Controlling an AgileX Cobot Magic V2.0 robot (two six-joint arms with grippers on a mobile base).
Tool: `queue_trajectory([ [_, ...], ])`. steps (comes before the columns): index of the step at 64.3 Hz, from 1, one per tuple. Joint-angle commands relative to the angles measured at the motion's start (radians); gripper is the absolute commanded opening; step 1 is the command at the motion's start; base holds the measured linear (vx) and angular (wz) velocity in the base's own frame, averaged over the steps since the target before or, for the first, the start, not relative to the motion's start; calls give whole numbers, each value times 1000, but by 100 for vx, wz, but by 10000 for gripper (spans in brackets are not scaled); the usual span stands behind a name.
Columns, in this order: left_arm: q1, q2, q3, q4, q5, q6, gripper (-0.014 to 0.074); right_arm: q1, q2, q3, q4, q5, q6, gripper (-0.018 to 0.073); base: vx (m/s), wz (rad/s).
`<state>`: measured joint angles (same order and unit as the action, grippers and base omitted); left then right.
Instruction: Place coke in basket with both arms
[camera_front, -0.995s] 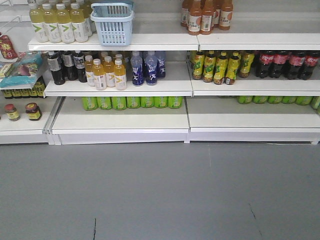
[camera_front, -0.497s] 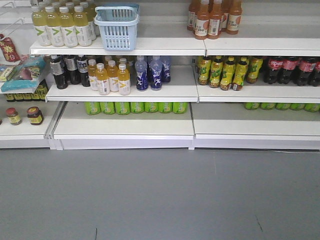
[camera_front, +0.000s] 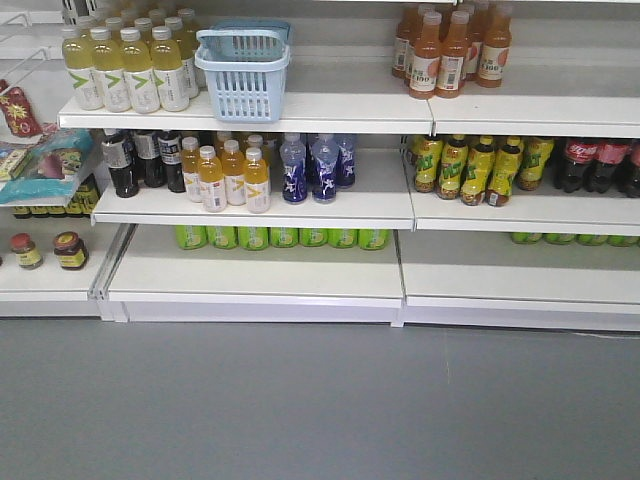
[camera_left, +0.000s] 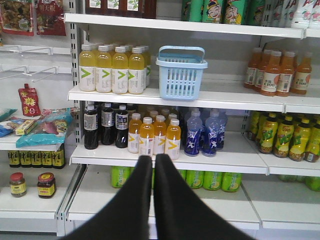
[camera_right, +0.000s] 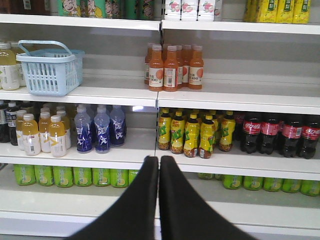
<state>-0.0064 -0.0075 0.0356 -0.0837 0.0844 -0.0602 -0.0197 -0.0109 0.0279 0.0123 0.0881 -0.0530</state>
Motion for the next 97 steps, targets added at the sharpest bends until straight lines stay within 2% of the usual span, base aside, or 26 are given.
queue_trajectory([
  [1, -1, -19, -34, 0, -68, -10, -6, -1, -13, 8, -6, -70, -9, -5, 24, 5],
  [97, -1, -19, -34, 0, -68, -10, -6, -1, -13, 8, -6, -71, -9, -5, 25, -2],
])
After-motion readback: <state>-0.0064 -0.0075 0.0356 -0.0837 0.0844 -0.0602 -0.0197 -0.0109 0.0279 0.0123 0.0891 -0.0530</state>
